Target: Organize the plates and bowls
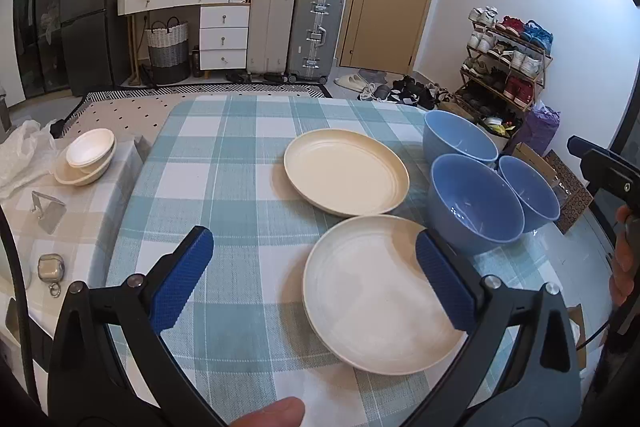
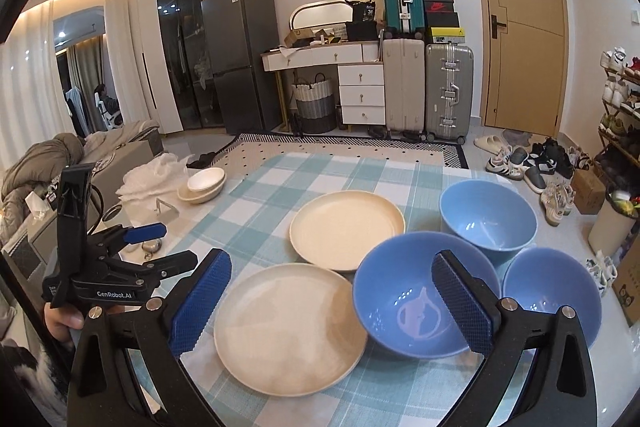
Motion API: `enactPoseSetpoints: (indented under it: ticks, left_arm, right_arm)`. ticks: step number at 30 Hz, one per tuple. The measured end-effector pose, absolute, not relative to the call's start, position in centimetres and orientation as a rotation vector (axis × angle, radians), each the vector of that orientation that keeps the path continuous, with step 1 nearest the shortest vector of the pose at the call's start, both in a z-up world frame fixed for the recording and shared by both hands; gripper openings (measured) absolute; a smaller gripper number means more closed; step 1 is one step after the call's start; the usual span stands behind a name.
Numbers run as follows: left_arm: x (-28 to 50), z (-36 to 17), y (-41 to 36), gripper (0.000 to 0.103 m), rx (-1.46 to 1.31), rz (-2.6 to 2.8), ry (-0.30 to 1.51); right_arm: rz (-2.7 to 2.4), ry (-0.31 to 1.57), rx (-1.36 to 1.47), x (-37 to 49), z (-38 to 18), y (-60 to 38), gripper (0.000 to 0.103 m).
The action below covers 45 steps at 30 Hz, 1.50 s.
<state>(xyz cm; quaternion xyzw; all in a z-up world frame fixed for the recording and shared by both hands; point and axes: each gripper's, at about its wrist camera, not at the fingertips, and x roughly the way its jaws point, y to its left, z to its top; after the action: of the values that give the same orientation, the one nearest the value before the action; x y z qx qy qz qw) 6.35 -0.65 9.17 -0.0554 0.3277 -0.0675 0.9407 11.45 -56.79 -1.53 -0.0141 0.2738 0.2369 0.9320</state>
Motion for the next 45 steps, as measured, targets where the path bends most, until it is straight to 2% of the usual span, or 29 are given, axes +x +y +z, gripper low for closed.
enactPoseSetpoints:
  ticks: [9,31,45]
  left_arm:
    - [9.1,11.0,-0.2,0.101,-0.114,-0.097,0.677]
    - [17.6,11.0,0.4,0.101,-0.125,-0.046,0.76]
    - [23.7,8.9,1.3,0.101,-0.134,-0.024,0.827]
  right_arm:
    - [0.499,0.599,-0.031,15.6,-0.3,-56.6,0.102]
    - [0.518,0.677,0.019,28.6,3.3,-57.4,0.102]
    - [0.541,0.788,0.008,36.5,0.9,-56.1,0.102]
